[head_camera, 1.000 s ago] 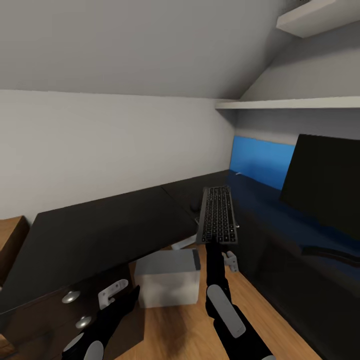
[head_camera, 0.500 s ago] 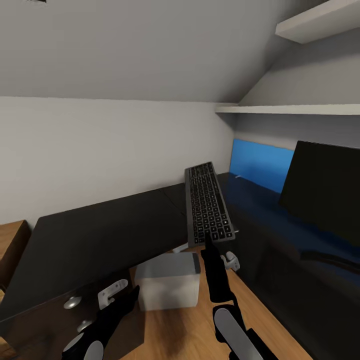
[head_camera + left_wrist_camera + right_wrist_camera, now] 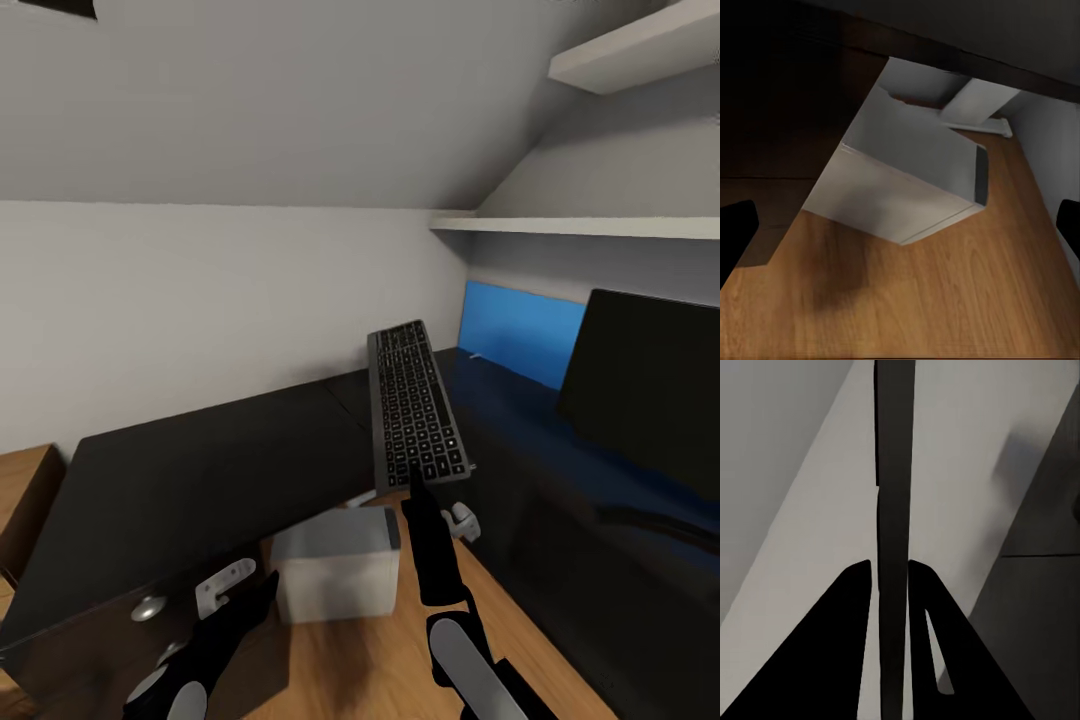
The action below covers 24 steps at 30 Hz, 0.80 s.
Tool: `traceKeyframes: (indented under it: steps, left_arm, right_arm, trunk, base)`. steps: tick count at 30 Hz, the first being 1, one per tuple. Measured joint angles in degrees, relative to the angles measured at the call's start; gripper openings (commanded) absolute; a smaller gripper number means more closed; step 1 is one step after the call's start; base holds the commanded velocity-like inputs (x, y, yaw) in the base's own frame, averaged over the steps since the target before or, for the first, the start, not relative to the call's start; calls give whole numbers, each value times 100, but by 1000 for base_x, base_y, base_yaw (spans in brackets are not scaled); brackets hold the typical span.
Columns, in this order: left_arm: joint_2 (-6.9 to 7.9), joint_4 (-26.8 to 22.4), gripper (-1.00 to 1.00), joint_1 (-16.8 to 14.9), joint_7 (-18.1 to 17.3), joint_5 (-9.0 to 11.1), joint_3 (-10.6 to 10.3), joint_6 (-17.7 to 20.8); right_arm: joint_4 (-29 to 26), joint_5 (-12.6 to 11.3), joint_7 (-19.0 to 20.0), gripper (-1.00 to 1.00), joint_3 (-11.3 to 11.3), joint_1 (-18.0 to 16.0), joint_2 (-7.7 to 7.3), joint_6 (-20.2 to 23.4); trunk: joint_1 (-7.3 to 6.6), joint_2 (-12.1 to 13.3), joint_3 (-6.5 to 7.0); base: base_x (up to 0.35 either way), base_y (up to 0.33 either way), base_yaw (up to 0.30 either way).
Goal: In the bedroom, organize the workspace by keeping the computer under the desk, ensuring the monitor is on the desk, placing the keyboard on the desk next to the monitor, placing the mouse on the desk next to the keyboard, moving the folder from the swivel chair onto the desk next to the mouse, stacking the notebook on top of the folder with the pen on top of the notebook, and positioning the swivel chair next to the desk.
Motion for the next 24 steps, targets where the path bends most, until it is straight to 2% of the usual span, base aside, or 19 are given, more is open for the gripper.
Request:
traceKeyframes:
  steps: [5, 6, 7, 11, 24]
  left_arm:
    - [20, 3, 100, 0, 0, -11, 1, 12]
    - [51, 5, 100, 0, 2, -14, 0, 14]
    - [240, 30, 100, 106, 1, -17, -7, 19]
    - [332, 93, 100, 265, -4, -16, -8, 16]
    - [397, 276, 100, 324, -9, -26, -17, -3]
  right_arm:
    - [-1, 9, 0, -100, -1, 0, 4, 21]
    - [-1, 10, 0, -100, -2, 0, 4, 22]
    - [7, 5, -13, -100, 2, 0, 5, 29]
    - [17, -28, -29, -100, -1, 0, -2, 19]
    - [41, -56, -43, -100, 11, 0, 30, 3]
  trunk:
    - [2, 1, 0]
    - [2, 1, 0]
    - [2, 0, 0]
    - [2, 1, 0]
    - [2, 1, 0]
  base:
    - [-310, 0, 0]
    - [-337, 0, 0]
    - [-338, 0, 0]
    - [-338, 0, 0]
    - [-338, 0, 0]
